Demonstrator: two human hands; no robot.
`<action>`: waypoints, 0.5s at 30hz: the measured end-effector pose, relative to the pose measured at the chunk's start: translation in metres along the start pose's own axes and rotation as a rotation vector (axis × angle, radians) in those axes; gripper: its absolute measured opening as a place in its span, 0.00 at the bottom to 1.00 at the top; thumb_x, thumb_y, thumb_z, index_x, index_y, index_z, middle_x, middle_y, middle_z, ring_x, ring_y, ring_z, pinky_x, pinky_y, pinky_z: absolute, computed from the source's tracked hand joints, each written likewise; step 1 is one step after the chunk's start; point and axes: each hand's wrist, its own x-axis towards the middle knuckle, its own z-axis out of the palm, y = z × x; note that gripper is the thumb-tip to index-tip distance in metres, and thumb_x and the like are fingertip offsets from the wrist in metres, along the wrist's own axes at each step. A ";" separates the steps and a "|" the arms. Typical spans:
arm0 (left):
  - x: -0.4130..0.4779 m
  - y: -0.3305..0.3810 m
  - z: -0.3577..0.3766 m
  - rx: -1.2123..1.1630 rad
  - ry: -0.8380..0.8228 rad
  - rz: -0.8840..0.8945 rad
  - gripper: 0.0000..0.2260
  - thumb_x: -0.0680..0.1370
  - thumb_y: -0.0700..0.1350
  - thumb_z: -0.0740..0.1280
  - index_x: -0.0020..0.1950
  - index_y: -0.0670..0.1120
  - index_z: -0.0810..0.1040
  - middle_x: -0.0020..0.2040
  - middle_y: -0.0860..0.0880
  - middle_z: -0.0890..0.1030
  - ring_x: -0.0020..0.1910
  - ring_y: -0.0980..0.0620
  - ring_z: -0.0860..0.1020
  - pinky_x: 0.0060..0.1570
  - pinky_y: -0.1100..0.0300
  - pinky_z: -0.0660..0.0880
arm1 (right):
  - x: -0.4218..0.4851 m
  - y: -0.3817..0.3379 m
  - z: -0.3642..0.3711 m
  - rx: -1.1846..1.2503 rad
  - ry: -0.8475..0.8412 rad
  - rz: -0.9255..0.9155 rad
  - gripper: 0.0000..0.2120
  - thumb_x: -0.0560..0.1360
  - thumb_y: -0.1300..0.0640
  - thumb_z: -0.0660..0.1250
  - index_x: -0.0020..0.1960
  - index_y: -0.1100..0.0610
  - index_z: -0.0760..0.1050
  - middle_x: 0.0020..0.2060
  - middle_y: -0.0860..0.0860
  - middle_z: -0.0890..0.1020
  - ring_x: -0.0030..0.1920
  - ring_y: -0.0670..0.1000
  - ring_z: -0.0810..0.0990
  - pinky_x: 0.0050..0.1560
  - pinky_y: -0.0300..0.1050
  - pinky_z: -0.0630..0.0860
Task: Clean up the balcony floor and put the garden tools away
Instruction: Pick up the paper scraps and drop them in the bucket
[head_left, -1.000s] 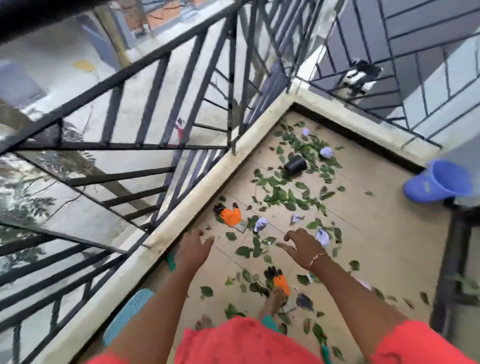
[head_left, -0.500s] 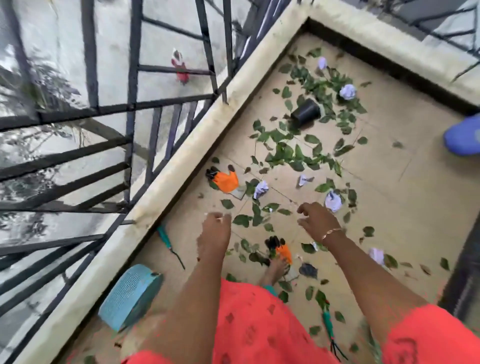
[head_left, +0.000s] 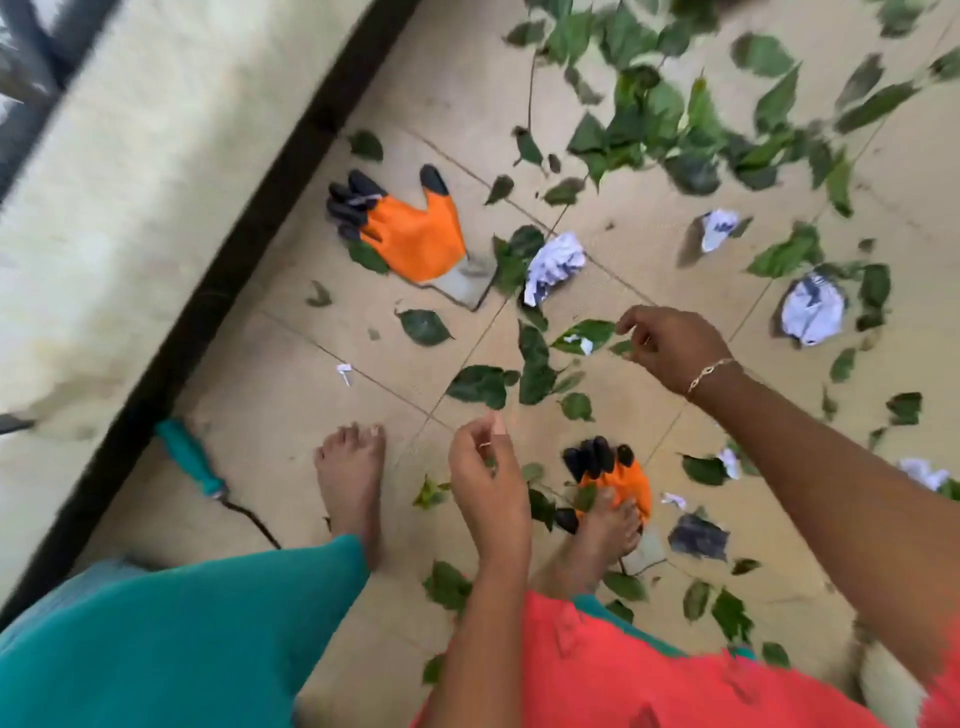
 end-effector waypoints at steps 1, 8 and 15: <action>0.008 -0.011 0.006 0.043 -0.008 0.050 0.03 0.80 0.42 0.61 0.52 0.47 0.74 0.47 0.50 0.77 0.46 0.57 0.75 0.43 0.70 0.69 | 0.014 0.006 0.012 -0.012 -0.004 0.001 0.12 0.71 0.63 0.70 0.55 0.60 0.76 0.45 0.57 0.82 0.47 0.58 0.79 0.46 0.47 0.71; 0.088 -0.057 0.053 0.307 -0.229 0.633 0.14 0.78 0.50 0.56 0.55 0.43 0.76 0.48 0.51 0.75 0.46 0.56 0.73 0.44 0.64 0.71 | 0.082 0.030 0.052 -0.266 -0.124 -0.211 0.12 0.73 0.60 0.66 0.57 0.57 0.75 0.51 0.56 0.78 0.53 0.58 0.76 0.48 0.47 0.71; 0.138 -0.047 0.123 0.482 -0.306 0.962 0.10 0.76 0.43 0.59 0.53 0.41 0.76 0.48 0.45 0.78 0.48 0.46 0.75 0.45 0.59 0.69 | 0.098 0.043 0.066 -0.472 -0.112 -0.388 0.20 0.74 0.54 0.66 0.64 0.56 0.68 0.57 0.56 0.73 0.53 0.59 0.76 0.45 0.49 0.71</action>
